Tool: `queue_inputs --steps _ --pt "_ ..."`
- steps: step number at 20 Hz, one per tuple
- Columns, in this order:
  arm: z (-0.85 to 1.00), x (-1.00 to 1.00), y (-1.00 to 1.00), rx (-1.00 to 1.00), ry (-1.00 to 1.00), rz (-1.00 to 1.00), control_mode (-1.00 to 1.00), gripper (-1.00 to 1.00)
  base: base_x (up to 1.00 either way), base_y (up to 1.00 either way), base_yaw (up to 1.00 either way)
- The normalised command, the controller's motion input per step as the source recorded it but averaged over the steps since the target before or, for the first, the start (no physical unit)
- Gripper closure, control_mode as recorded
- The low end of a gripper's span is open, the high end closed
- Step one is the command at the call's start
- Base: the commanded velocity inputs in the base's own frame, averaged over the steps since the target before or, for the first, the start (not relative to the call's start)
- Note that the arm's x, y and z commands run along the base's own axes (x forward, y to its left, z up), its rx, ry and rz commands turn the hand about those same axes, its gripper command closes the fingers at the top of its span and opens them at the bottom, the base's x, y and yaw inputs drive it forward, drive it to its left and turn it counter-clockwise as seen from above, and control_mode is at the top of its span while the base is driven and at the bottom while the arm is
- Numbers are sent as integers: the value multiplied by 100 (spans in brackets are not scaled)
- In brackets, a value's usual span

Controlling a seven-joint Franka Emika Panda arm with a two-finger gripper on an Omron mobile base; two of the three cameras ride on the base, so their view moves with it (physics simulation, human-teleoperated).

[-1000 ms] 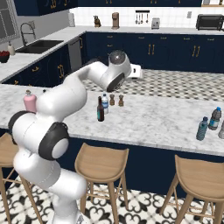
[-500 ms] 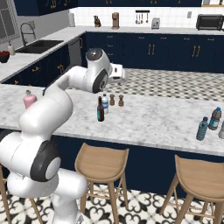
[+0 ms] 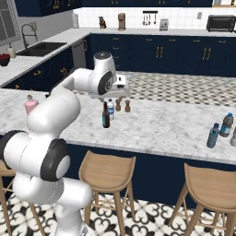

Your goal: Move the plastic bottles in the middle to the plastics group, and the glass bottles in the middle to the glass group.

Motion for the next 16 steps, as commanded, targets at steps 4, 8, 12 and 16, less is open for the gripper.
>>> queue_inputs --steps 4,8,12,16 --pt "-35 -22 49 0 12 1 -100 -100 0 0 0" --pt "-60 -10 44 0 0 0 -100 -100 0 0 0" --pt "-47 7 28 0 -2 -1 -100 -100 0 0 0" --pt "-18 30 32 0 -10 -9 -100 -100 0 0 0"
